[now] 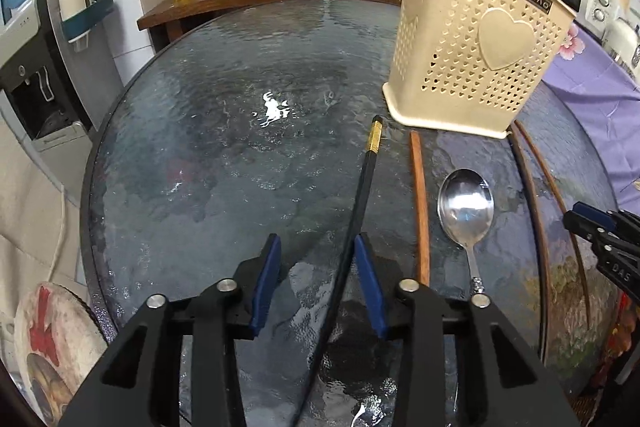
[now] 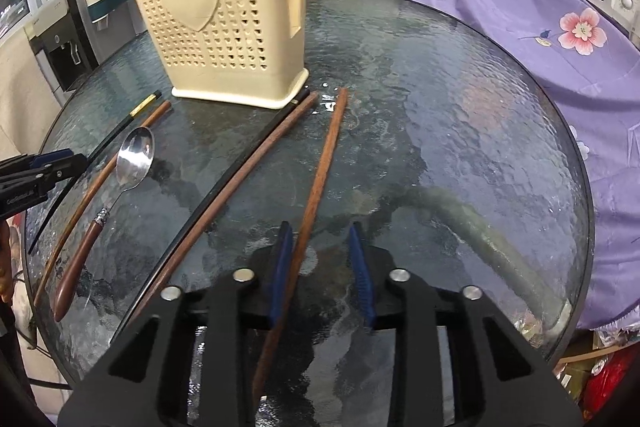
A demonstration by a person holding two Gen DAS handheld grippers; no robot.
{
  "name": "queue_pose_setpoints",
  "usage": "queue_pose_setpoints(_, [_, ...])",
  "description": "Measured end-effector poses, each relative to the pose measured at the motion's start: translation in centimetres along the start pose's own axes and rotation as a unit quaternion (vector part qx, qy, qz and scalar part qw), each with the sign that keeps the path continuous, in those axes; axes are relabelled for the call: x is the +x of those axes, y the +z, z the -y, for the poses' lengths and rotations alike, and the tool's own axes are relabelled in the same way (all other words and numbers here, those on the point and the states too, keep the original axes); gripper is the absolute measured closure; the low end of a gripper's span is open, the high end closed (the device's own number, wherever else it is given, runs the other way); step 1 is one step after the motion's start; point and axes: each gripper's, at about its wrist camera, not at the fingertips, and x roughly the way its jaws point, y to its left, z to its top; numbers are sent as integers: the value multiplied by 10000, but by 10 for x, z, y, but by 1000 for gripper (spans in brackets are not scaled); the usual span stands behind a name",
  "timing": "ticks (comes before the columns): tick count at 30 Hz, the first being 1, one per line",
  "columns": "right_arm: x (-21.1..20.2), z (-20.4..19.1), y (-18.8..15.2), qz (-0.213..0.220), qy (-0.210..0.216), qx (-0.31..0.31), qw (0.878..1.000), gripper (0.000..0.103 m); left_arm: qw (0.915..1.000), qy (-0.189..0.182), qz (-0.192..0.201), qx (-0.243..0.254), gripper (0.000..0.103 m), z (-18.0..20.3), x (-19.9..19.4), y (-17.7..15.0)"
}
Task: Organize utensils
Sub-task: 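Grasp a wooden chopstick with the right tool while the left tool grasps a black gold-tipped chopstick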
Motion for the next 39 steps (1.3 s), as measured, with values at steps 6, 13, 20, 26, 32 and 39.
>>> queue_pose_setpoints(6, [-5, -9, -5, -97, -74, -209, 9997, 88, 10000, 46, -26, -83, 71, -5, 0, 1])
queue_pose_setpoints(13, [2, -2, 5, -221, 88, -174, 9996, 71, 9997, -178, -167, -24, 56, 1, 1, 14])
queue_pose_setpoints(20, [26, -4, 40, -426, 202, -234, 9986, 71, 9982, -59, -354, 484, 56, 20, 18, 34])
queue_pose_setpoints(26, [47, 4, 69, -537, 149, -133, 9984, 71, 9976, -18, -480, 502, 55, 15, 39, 54])
queue_pose_setpoints(32, [64, 6, 88, -518, 64, -31, 9986, 73, 9966, -49, -533, 627, 61, 24, 50, 75])
queue_pose_setpoints(39, [73, 11, 99, -476, 15, -16, 9989, 89, 9963, -82, -513, 688, 77, 33, 53, 79])
